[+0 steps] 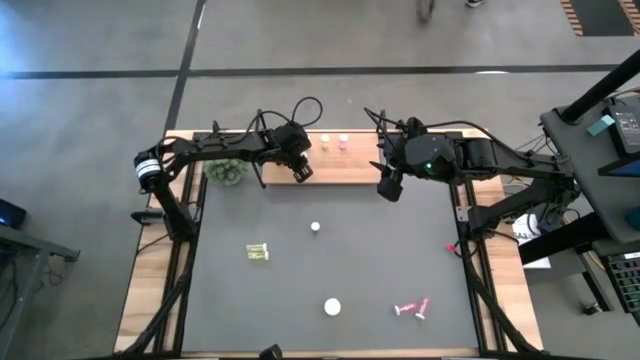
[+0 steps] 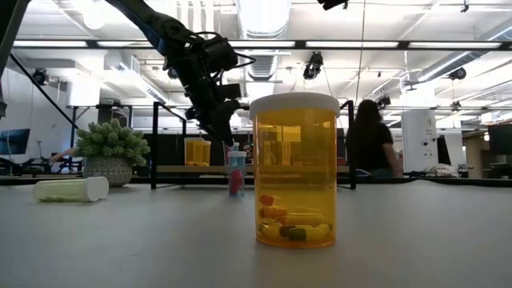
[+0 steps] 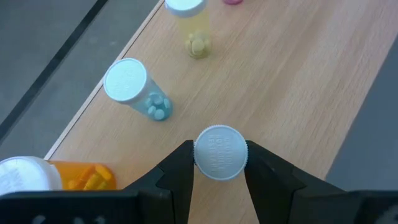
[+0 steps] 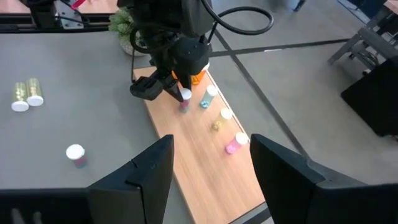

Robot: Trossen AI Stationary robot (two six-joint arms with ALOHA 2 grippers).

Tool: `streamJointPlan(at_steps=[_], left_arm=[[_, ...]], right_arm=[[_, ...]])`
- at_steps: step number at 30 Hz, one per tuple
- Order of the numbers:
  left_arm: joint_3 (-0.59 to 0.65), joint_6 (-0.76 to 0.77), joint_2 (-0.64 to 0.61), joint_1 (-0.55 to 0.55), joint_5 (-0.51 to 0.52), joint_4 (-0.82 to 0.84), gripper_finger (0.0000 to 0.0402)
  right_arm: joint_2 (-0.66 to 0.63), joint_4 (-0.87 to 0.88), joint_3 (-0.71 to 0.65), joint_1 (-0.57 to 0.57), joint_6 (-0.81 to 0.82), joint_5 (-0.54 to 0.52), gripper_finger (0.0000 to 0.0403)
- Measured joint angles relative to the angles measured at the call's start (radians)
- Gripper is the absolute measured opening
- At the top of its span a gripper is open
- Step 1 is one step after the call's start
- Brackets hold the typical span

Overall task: Pick and place medicine bottles onto shelf by color
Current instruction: Put the right blue pill bottle on the shelf aligned with the other blue pill bottle

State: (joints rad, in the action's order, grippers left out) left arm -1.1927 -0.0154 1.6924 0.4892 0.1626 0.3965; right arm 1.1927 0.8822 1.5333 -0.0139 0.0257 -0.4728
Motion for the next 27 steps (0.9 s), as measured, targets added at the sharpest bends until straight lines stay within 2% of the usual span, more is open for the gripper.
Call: streamJointPlan(at_steps=[22, 27], left_arm=[[-0.008, 0.009, 0.000, 0.000, -0.002, 0.016, 0.0113], [-0.050, 0.052, 0.000, 0.000, -0.005, 0.092, 0.0113]], right_arm=[[0.000, -0.001, 0.000, 0.000, 0.000, 0.000, 0.0203], [0.000, -0.001, 0.000, 0.000, 0.000, 0.000, 0.0203]])
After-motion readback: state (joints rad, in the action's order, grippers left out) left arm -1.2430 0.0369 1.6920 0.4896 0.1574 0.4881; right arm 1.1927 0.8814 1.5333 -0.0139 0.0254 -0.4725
